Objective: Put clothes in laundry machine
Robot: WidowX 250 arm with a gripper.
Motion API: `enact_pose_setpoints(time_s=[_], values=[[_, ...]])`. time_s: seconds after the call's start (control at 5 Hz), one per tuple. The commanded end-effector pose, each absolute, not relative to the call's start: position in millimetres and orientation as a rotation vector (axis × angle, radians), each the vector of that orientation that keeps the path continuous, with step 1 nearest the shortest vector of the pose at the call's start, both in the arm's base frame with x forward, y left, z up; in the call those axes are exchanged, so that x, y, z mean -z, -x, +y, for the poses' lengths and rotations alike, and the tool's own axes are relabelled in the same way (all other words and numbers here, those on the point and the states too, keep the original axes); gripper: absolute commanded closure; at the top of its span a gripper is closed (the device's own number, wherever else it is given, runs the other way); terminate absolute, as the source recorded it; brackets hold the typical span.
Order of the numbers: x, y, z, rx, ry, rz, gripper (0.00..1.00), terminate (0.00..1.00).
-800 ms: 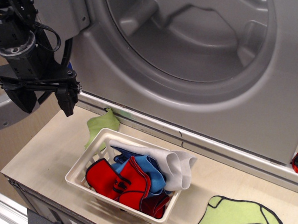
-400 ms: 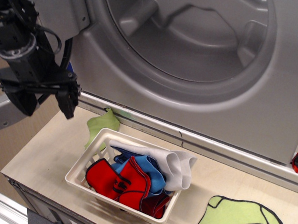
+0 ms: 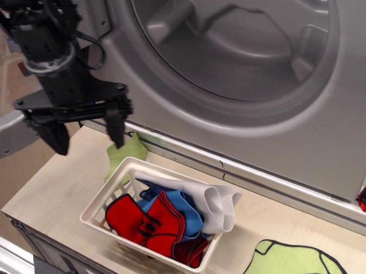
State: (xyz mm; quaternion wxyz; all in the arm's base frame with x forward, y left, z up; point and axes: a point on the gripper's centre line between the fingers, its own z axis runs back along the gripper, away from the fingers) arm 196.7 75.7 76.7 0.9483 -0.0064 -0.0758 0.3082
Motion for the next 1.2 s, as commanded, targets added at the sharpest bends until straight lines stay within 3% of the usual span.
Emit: enact_pose_setpoints(time_s=[0.0, 0.4, 1.0], values=[[-80, -206, 56, -1.099, 0.008, -0.227, 0.00, 0.00], [-42, -210, 45, -1.246, -0.016, -0.146, 0.00, 0.00], [-8, -223, 31, -1.317, 0.081, -0.076, 0.00, 0.00]])
